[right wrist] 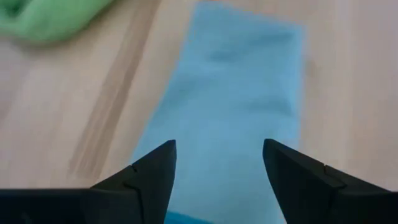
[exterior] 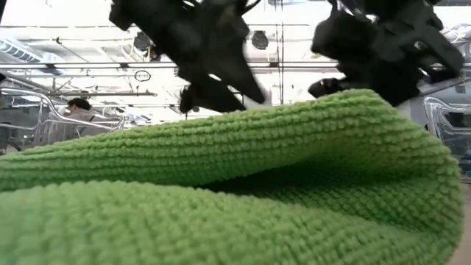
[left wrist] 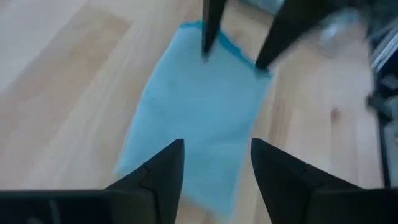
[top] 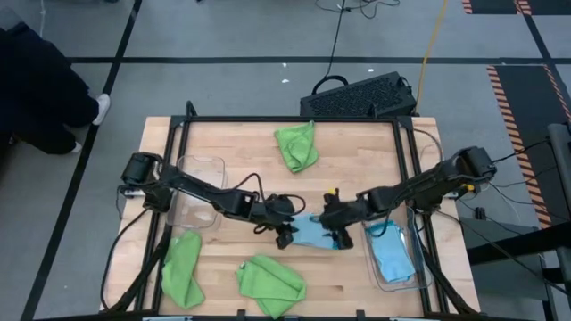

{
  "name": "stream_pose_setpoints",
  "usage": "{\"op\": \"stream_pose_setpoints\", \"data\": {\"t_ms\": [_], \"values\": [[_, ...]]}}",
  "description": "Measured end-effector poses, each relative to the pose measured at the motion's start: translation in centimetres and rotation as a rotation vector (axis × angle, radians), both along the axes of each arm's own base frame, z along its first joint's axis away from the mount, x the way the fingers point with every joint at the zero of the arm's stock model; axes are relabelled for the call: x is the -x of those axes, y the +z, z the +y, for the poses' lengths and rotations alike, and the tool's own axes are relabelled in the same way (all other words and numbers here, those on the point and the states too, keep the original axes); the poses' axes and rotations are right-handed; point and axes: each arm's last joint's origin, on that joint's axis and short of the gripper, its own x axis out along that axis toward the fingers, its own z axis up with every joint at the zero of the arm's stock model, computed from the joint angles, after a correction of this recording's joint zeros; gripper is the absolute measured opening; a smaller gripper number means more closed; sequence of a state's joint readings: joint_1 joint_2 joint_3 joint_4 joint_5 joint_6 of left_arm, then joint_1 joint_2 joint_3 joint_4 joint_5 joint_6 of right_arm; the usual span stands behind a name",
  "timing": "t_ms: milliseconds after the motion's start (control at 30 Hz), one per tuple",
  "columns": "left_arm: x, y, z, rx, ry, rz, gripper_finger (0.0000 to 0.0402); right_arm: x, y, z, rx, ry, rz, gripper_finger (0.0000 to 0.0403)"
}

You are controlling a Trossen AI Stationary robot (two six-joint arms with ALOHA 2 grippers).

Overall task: Sort microfiber towel by color & place in baskets
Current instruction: Fold the blue microfiber towel

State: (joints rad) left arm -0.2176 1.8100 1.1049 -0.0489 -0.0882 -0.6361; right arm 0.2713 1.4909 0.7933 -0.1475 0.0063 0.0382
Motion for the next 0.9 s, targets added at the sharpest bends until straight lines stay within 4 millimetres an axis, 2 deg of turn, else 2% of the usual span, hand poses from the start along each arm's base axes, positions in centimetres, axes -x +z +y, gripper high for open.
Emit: {"op": "stream_pose_setpoints", "data": {"t_ms": [167,300,367,467,600,667,767,900], "values": [[-1.2,-3.7,-0.7,-0.004,0.012,0.024,0.0169,-0.1,-3.1,1.8,0.015,0.021,0.109,0.0235],[-1.5,-6.2,-1.9,-0.002,-0.036,0.047,0.0159,0.2,-4.6,1.9,0.068,-0.025,0.203,0.0235],[-1.3,-6.6,-2.5,-0.016,-0.078,0.071,0.0157,0.7,-5.0,1.4,0.132,-0.040,0.257,0.0235],[-0.9,-7.1,-3.0,-0.024,-0.108,0.128,0.0157,1.5,-4.4,0.2,0.251,-0.047,0.309,0.0235],[-0.3,-6.9,-3.3,-0.014,-0.109,0.174,0.0156,2.5,-2.6,-0.8,0.309,-0.026,0.326,0.0235],[0.0,-6.4,-3.4,-0.004,-0.108,0.177,0.0156,3.1,-1.8,-1.2,0.319,-0.020,0.344,0.0235],[0.2,-5.5,-3.2,-0.016,-0.076,0.160,0.0156,2.9,0.0,-1.3,0.307,-0.029,0.299,0.0235],[0.5,-3.5,-2.8,-0.068,-0.032,0.109,0.0156,2.4,1.2,-1.4,0.201,-0.077,0.270,0.0235]]}}
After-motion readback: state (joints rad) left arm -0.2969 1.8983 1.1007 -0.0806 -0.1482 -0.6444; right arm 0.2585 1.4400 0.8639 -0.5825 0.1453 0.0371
